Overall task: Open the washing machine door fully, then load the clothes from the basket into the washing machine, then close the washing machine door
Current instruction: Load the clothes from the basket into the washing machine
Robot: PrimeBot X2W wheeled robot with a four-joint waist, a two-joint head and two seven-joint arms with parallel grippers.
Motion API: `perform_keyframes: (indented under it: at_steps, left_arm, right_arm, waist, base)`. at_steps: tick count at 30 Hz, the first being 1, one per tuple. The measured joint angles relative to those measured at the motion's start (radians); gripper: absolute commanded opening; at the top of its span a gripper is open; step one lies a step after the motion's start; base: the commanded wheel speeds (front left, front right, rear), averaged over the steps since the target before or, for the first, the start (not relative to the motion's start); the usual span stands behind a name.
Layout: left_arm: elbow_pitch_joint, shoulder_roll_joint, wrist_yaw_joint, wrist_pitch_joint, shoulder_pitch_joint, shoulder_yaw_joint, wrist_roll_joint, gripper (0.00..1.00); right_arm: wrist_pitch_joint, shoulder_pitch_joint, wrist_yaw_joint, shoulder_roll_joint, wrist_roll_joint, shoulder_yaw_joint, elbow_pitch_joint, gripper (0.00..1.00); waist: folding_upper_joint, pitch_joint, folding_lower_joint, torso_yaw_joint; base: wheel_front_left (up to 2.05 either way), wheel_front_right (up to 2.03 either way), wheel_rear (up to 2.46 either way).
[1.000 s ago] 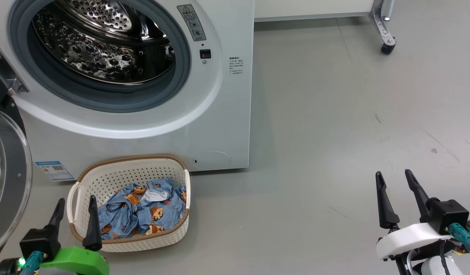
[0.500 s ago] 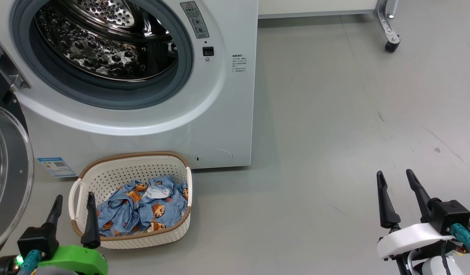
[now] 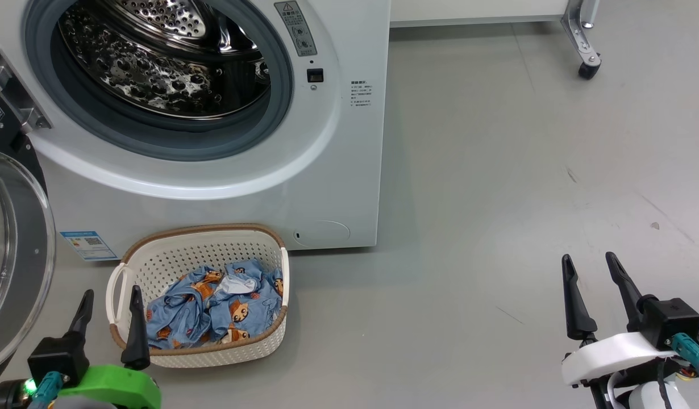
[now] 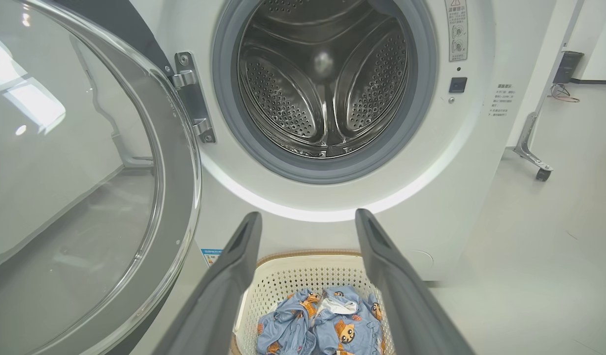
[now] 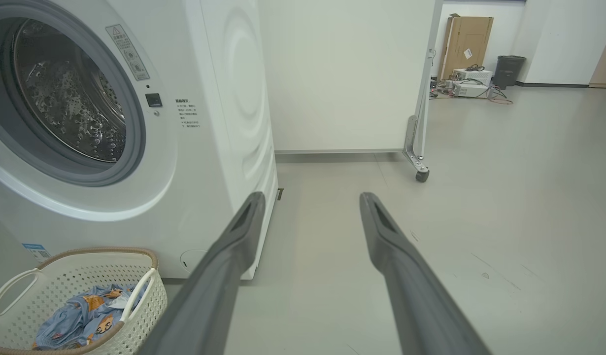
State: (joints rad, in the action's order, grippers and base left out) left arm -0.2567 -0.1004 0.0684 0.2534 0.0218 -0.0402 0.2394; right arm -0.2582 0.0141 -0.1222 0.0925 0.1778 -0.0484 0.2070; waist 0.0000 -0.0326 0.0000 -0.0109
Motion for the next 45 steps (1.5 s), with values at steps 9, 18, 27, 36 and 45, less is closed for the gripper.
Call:
perform_keyframes:
  at_steps: [9,18,27,36,45]
  left_arm:
    - [-0.001,0.01,0.0,0.0,0.001,-0.005,-0.001,1.0]
    - [0.003,0.015,0.0,0.0,0.004,-0.016,-0.003,1.0]
    - [0.006,0.017,0.0,0.0,0.004,-0.021,-0.003,1.0]
    - [0.007,0.02,0.0,0.0,0.004,-0.03,-0.003,1.0]
    - [0.007,0.023,0.0,0.0,0.003,-0.038,-0.003,1.0]
  right_arm:
    - [0.0,0.015,0.0,0.0,-0.002,0.001,0.0,1.0]
    - [0.0,0.015,0.0,0.0,-0.003,0.006,-0.002,1.0]
    - [0.0,0.015,0.0,0.0,-0.003,0.009,-0.007,1.0]
    - [0.0,0.015,0.0,0.0,-0.003,0.009,-0.007,1.0]
    - [0.0,0.015,0.0,0.0,-0.003,0.009,-0.007,1.0]
  waist:
    - [0.0,0.004,0.0,-0.004]
    - [0.0,-0.001,0.0,-0.005]
    - [0.0,-0.018,0.0,-0.009]
    - [0.0,-0.027,0.0,-0.014]
    - [0.0,-0.038,0.0,-0.019]
  base:
    - [0.0,0.0,0.0]
    - [0.0,0.0,0.0]
    - [0.0,0.0,0.0]
    - [0.0,0.0,0.0]
    - [0.0,0.0,0.0]
